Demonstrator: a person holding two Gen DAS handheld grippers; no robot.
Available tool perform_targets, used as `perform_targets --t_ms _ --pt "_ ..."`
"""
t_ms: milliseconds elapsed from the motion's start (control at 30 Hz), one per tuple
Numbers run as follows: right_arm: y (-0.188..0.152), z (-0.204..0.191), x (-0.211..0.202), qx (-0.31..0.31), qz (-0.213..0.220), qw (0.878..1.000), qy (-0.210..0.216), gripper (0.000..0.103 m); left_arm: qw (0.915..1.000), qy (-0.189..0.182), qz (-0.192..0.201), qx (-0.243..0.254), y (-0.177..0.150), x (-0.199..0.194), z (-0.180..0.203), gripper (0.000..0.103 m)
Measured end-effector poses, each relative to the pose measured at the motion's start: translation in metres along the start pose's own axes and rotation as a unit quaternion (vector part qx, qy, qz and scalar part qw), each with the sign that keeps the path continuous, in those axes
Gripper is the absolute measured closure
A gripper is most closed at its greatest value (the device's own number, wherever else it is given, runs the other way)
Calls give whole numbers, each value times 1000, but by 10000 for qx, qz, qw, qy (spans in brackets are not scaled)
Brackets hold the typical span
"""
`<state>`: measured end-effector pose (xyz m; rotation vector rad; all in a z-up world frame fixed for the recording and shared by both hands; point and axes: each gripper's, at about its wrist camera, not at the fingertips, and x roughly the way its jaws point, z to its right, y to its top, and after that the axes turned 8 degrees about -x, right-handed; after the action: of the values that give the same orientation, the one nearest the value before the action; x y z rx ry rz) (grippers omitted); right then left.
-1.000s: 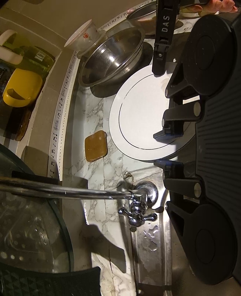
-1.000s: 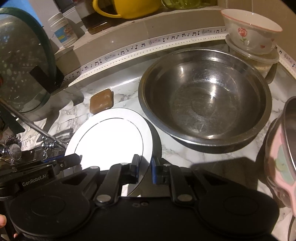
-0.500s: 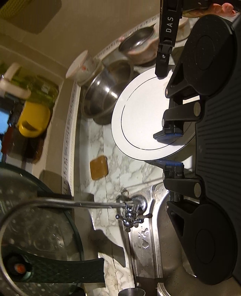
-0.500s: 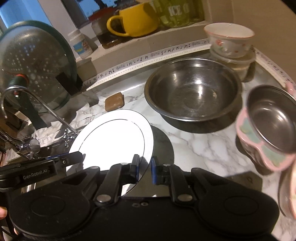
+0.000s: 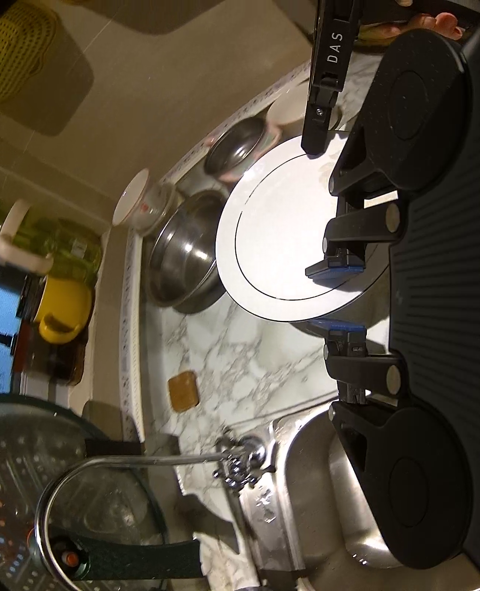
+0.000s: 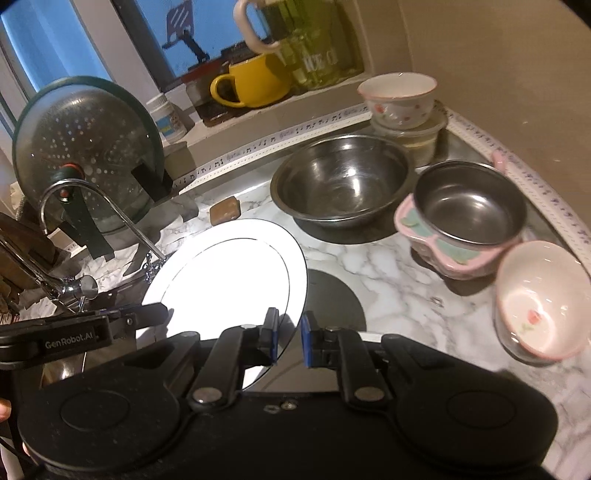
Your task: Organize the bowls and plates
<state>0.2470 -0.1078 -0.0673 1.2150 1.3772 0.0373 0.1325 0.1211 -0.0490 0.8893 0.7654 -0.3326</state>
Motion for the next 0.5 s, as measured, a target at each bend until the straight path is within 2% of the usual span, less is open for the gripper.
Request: perform_targets --t_ms 267,500 --pt "-29 17 -34 274 81 9996 -85 90 9989 -214 -204 372 -22 -6 28 81" --pt "-58 36 -55 565 102 9981 -217 90 9957 -279 -536 705 -47 5 49 81"
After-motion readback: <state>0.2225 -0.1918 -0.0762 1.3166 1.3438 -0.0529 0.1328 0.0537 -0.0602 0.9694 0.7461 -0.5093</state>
